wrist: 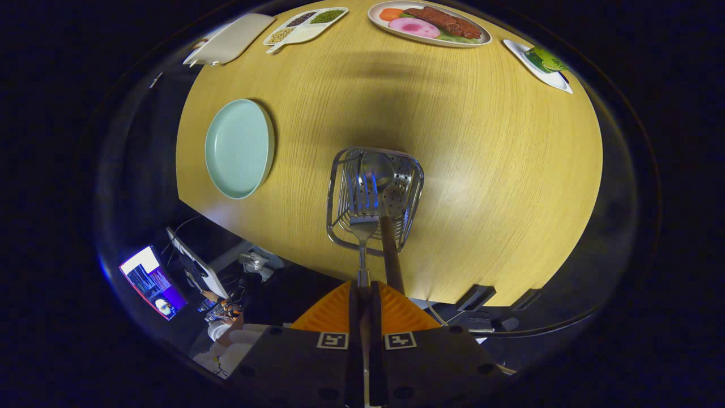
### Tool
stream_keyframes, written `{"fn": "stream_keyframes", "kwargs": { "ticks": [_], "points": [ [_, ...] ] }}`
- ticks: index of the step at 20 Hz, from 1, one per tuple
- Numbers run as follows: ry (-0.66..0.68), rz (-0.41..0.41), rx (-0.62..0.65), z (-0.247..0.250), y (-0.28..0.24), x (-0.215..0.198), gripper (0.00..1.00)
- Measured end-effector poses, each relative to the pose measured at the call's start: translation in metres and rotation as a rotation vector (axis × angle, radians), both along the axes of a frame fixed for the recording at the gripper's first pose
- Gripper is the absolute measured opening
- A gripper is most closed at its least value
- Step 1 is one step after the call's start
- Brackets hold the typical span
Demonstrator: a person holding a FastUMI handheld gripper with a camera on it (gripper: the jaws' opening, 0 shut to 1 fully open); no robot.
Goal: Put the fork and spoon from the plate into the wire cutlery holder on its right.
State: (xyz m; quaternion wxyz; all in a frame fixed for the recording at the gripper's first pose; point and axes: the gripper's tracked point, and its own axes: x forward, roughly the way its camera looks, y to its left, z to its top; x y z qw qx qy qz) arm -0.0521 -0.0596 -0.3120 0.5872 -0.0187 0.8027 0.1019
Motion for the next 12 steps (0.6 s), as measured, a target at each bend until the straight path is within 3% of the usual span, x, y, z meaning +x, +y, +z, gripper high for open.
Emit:
{"fn": "stream_keyframes", "kwargs": {
  "ticks": [9,11,12],
  "points": [
    [-0.013,-0.040,-0.008,0.002,0.002,0.011,0.16],
    [-0.055,-0.041,0.015,0.011,0.007,0.017,0.31],
    [-0.102,-0.036,0.030,0.020,0.009,0.022,0.43]
  ]
}}
